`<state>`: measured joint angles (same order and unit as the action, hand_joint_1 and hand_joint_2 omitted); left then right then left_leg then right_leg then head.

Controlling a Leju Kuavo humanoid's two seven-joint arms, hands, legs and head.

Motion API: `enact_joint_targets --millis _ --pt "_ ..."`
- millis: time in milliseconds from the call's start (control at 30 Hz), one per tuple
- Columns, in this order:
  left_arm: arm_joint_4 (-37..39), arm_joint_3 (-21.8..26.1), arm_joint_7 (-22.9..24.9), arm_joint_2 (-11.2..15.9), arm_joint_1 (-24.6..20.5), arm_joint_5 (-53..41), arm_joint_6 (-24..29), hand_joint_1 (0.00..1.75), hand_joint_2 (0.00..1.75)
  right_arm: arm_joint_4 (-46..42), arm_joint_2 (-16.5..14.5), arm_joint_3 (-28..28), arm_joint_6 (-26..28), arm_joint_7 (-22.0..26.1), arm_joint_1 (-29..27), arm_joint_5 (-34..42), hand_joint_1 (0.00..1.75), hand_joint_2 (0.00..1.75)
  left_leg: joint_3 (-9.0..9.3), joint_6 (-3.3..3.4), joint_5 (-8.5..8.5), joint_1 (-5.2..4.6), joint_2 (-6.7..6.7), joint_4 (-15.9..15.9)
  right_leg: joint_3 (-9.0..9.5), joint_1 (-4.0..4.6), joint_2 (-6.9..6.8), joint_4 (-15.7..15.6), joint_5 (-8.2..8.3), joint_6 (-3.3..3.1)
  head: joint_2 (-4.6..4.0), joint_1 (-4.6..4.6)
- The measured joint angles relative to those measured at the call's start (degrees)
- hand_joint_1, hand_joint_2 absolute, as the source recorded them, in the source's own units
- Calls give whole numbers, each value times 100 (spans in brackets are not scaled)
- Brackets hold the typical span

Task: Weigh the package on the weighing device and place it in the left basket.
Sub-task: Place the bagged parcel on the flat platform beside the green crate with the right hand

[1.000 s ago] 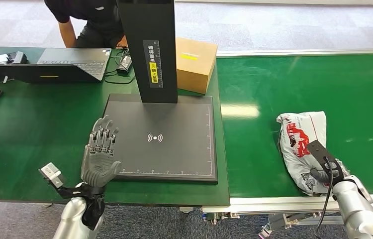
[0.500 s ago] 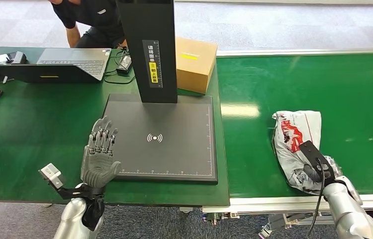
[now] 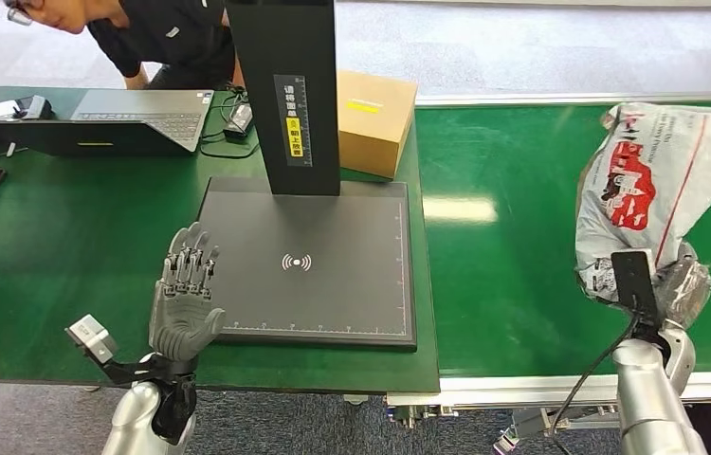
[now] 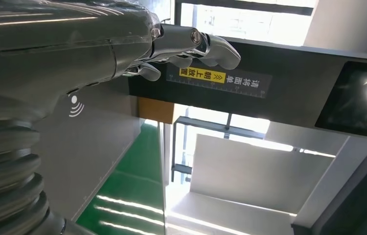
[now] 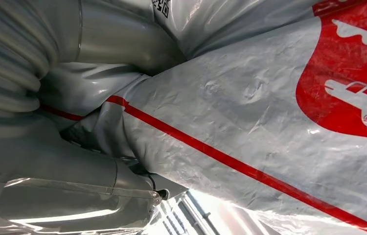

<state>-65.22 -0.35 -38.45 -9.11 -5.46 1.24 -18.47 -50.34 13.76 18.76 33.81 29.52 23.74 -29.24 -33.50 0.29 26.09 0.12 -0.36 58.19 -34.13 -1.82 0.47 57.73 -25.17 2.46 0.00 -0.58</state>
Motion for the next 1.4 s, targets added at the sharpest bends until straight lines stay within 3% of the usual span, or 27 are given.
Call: enact_joint_targets --millis 167,600,800,967,1200,1400 --pt "-1 0 -46 0 -1 63 35 0 175 -648 -140 -79 -407 174 -231 431 175 175 0 0 0 0 1 0 0 0 1 0 1 0 0 1" --pt "-52 -24 -130 2 -29 131 -262 0 175 -2012 -80 -1876 -1030 11 -239 -828 175 175 -4 -2 -2 0 3 0 -4 0 3 2 1 0 0 1" --pt "-50 -100 -169 2 -143 130 -435 0 175 -2146 54 -2977 -1390 -122 403 -1351 175 175 -4 -2 -9 0 3 1 -4 -1 4 4 6 -1 0 0" --pt "-15 -149 -174 1 -256 171 -582 0 175 -1805 35 -4139 -1854 -124 1392 -1470 175 175 -10 -7 -17 0 4 1 -11 0 6 11 9 -2 0 -1" --pt "78 -275 -174 12 -399 267 -646 0 175 -733 -420 -5862 -2844 -206 2585 -1579 175 175 -11 -8 -23 3 1 0 -14 2 2 15 10 -4 0 -1" --pt "129 -294 -176 54 -413 392 -675 0 175 267 -865 -6757 -3492 -356 3077 -1613 175 175 -16 -8 -23 2 -1 1 -16 1 1 14 9 -4 0 0"
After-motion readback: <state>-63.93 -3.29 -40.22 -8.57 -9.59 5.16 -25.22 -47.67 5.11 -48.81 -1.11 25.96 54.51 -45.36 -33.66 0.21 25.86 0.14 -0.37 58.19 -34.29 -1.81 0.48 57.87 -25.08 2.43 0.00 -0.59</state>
